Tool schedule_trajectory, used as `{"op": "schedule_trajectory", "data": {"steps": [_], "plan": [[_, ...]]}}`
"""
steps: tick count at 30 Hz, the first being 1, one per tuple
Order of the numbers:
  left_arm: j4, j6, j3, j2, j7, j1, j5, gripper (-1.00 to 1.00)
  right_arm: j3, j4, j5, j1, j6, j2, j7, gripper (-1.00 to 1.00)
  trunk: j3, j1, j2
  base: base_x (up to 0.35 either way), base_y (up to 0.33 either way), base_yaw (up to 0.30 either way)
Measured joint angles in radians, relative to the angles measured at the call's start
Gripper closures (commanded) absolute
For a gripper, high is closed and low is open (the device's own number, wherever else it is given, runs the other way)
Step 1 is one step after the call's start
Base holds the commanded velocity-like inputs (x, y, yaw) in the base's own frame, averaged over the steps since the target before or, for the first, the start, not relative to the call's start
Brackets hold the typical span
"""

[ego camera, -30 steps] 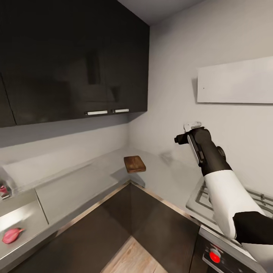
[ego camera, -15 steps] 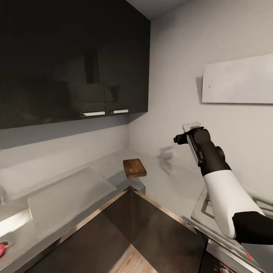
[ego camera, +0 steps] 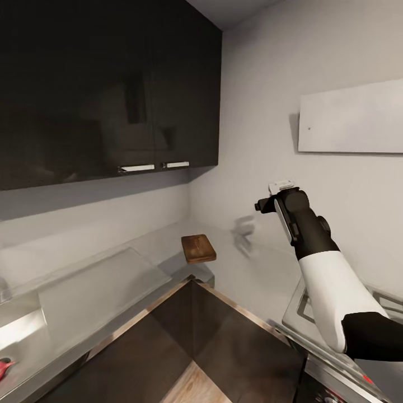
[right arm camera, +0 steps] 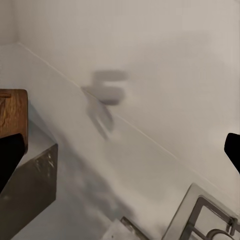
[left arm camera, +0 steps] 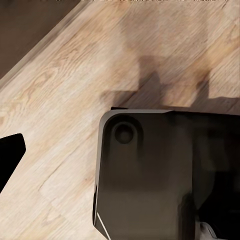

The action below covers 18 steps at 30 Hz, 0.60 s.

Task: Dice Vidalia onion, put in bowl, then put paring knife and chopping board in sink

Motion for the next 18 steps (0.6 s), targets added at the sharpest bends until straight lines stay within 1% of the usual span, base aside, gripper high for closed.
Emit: {"op": "schedule_trajectory", "data": {"steps": [14,18], "plan": [[0.0,-0.001,0.0,0.0,-0.001,0.0,0.0,-1.0,-0.001,0.0,0.0,0.001,-0.001,0.0,0.0,-1.0,0.0,0.0,0.0,0.166,-0.141,0.0],[0.0,0.0,0.0,0.0,-0.002,0.0,0.0,-1.0,0.0,0.0,0.0,0.002,-0.002,0.0,0.0,-1.0,0.0,0.0,0.0,0.184,-0.077,0.0]]}}
